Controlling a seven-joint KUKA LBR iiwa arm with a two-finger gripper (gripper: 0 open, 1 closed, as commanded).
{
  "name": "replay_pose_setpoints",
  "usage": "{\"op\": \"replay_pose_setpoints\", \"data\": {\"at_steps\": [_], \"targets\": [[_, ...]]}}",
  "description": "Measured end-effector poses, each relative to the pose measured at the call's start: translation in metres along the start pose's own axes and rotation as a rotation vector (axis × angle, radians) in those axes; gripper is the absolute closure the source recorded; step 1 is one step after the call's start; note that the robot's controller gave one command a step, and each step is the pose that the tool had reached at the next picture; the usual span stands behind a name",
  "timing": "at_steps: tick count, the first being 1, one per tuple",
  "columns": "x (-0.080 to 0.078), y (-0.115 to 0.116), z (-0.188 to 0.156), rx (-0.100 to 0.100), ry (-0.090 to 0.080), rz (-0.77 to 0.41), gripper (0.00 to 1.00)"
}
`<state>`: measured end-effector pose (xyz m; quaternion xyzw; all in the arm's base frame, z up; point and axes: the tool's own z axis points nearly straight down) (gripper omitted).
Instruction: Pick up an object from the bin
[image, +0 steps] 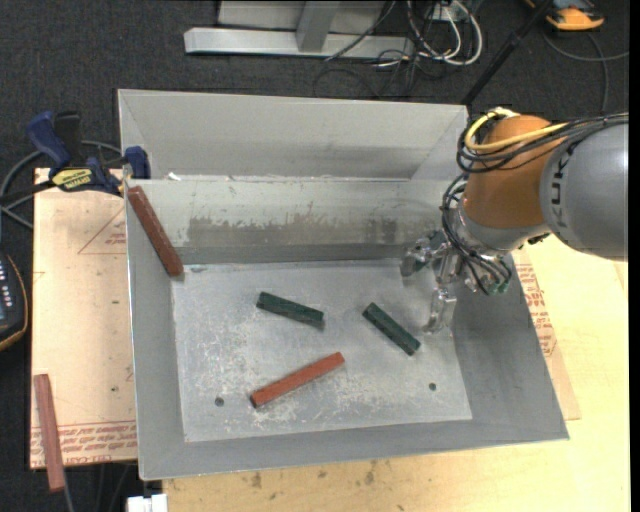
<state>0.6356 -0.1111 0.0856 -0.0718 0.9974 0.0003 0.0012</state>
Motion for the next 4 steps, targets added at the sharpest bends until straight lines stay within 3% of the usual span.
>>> {"op": "replay_pose_setpoints", "data": {"at_steps": [1,2,3,4], "targets": [[0.051,0.065,0.009,-0.003,0.005,0.262,0.0],[0.051,0.063,0.008,0.0,0.002,0.262,1.0],[0.026,0.03,-0.164,0.002,-0.011,0.312,1.0],[0.023,0.008,-0.158,0.001,-0.002,0.015,1.0]]}}
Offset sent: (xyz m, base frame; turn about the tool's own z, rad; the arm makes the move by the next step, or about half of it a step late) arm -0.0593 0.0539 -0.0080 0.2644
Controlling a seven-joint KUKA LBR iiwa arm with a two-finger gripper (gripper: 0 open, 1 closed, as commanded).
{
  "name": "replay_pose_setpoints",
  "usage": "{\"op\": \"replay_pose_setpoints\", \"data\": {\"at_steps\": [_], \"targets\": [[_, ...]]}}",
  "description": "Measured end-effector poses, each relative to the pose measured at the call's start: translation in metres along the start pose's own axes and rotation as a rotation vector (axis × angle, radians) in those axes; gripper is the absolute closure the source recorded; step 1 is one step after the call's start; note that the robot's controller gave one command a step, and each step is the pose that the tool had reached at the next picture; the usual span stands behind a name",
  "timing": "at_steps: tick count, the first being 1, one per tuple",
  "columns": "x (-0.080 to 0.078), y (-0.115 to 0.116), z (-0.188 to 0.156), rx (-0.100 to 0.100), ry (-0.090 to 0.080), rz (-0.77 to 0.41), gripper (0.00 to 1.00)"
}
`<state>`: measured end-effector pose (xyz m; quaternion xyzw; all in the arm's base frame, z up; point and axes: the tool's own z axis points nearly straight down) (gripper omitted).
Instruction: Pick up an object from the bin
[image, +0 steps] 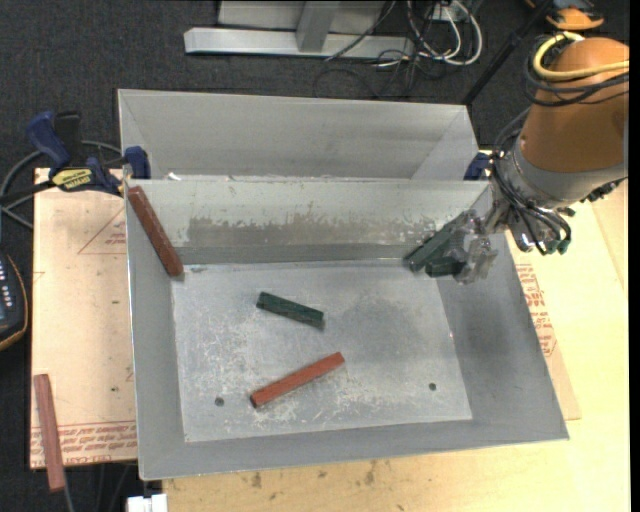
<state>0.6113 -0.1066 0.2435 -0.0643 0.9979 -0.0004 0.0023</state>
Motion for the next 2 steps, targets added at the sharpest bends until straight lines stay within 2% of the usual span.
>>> {"op": "replay_pose_setpoints", "data": {"at_steps": [1,2], "targets": [[0.036,0.017,0.046,-0.003,0.006,-0.148,1.0],[0.059,0.031,-0.007,0.0,-0.002,-0.287,1.0]]}}
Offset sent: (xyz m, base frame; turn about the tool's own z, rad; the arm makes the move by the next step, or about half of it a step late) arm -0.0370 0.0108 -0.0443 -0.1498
